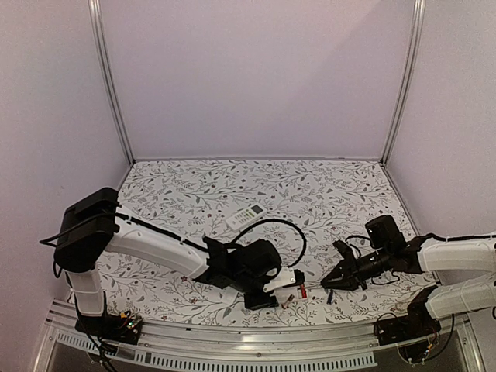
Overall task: Unload the batteries from the remote control
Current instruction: Remove the battery from the remote control without the battery cover.
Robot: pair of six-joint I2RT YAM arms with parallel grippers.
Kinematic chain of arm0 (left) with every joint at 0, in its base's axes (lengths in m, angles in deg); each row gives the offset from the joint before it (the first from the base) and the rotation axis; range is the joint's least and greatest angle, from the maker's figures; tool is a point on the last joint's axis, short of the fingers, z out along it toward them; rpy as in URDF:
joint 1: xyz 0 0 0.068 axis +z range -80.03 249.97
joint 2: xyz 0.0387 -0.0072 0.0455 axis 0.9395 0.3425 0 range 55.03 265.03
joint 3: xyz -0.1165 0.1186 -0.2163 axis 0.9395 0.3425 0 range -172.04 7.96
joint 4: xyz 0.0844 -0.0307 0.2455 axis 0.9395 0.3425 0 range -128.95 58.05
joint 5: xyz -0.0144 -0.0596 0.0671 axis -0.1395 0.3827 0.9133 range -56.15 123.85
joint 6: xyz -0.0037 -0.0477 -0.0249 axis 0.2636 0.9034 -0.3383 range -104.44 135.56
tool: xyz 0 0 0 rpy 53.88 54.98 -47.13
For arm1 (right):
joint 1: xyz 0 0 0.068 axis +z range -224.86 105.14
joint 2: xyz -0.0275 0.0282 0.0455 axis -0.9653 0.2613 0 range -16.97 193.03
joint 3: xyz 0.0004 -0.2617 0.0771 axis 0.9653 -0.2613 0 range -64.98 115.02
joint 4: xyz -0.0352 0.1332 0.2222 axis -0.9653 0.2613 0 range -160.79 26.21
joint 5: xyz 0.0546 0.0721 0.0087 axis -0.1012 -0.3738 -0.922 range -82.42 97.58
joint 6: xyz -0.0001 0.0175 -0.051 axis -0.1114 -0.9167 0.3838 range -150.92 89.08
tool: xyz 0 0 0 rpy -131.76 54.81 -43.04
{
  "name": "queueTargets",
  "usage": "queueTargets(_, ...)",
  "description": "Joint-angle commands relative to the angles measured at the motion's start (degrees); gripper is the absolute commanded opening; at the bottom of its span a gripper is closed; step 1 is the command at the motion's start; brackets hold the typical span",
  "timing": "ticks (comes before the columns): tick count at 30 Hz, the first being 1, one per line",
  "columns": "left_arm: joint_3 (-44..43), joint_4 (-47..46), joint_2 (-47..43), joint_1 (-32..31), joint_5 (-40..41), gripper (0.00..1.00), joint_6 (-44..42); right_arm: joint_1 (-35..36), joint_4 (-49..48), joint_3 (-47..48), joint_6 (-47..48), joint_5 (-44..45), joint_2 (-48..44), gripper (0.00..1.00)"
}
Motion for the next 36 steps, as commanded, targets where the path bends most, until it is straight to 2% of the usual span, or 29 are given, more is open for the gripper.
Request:
queueTargets(1, 3.6, 9.05, 7.48, 1.83, 3.92, 0.27, -3.81, -1.24, -4.18, -0.79, -0.18, -13.63, -4.34, 0.0)
queueTargets(4, 3.52, 9.15, 7.61, 2.02, 3.91, 0.27, -3.78, -1.59, -4.78, -0.3, -1.05, -13.56, -5.77, 0.0)
queueTargets(13, 3.34, 9.3, 7.2, 2.27, 3.77, 0.27, -3.64, -1.62, 5.96, 4.08, 3.95, -6.11, -6.59, 0.0)
queueTargets(21, 2.89, 9.46, 7.22, 2.28, 4.74, 0.27, -3.12, -1.32, 28.72, 14.18, 14.79, 16.42, -8.65, 0.0)
queueTargets(26, 1.56, 10.64, 7.59, 2.33, 5.8, 0.28, -1.09, 2.58, 34.29, 18.93, 14.22, 27.35, -9.46, 0.0)
queueTargets(30, 0.03, 14.39, 7.64, 2.95, 6.76, 0.29, 5.08, 4.07, 37.01, 21.07, 12.14, 33.5, -9.37, 0.0)
queueTargets(36, 1.09, 17.53, 3.65, 1.92, 1.37, 0.31, 25.64, 6.4, 34.87, 20.81, 9.72, 34.12, -9.72, 0.0)
